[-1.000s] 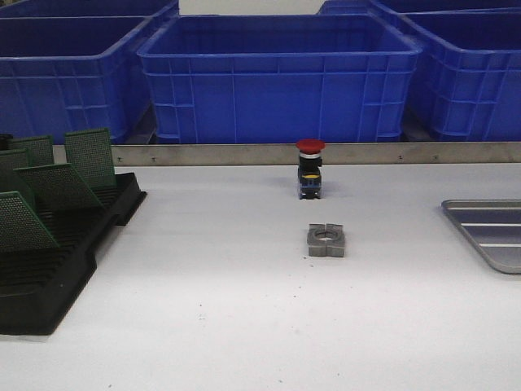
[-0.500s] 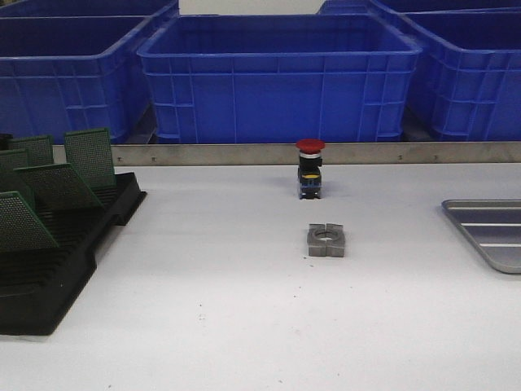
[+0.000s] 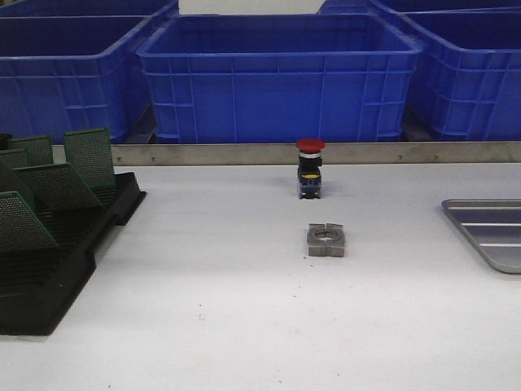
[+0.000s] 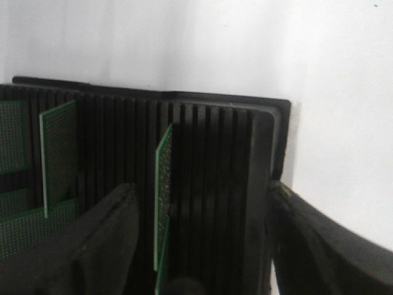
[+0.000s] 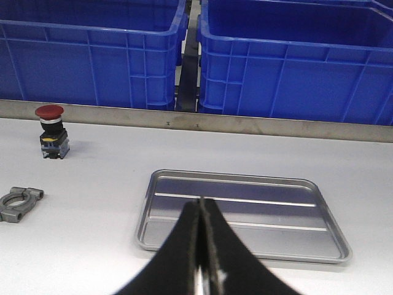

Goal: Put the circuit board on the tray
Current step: 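Grasp a green circuit board in the rack with the left gripper and lift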

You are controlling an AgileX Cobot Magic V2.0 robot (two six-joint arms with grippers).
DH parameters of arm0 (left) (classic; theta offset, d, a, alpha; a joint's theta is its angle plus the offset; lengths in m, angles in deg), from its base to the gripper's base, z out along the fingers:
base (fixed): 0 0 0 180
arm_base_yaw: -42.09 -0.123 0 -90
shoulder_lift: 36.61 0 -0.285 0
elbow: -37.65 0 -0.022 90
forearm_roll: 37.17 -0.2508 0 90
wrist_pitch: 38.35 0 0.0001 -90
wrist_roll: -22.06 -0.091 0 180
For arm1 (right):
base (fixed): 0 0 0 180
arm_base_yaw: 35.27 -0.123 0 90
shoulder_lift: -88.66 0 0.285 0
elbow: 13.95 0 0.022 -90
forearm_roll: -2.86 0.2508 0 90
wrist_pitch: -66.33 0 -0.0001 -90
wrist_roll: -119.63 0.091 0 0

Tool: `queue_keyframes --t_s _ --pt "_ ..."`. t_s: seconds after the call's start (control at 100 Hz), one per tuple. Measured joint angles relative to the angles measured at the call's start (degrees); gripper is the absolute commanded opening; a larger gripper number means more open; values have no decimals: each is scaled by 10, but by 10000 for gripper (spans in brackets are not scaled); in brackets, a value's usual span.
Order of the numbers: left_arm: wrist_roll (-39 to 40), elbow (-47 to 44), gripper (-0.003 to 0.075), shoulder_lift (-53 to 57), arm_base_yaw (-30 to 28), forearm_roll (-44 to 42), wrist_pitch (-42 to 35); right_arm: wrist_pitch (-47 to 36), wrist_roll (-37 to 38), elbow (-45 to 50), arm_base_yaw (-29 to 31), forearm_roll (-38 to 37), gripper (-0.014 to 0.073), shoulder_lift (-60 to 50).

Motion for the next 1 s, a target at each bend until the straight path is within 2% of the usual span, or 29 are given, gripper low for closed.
queue_keyframes --t_s 0.29,0.36,0.43,0.6,0.81,1.0 --pt "-4 2 407 -70 14 -1 -64 0 0 0 0 0 -58 0" --pt "-4 2 382 -84 14 -1 -79 0 0 0 0 0 -58 0" --pt "-4 2 298 -92 14 -1 -86 0 0 0 0 0 -58 0" --pt "-4 2 -18 -97 14 -1 -92 0 0 0 0 0 -58 0" --pt "-4 14 -17 -97 14 -2 -81 0 0 0 0 0 -58 0" --pt "-4 68 -17 -90 14 3 8 0 0 0 0 0 -58 0"
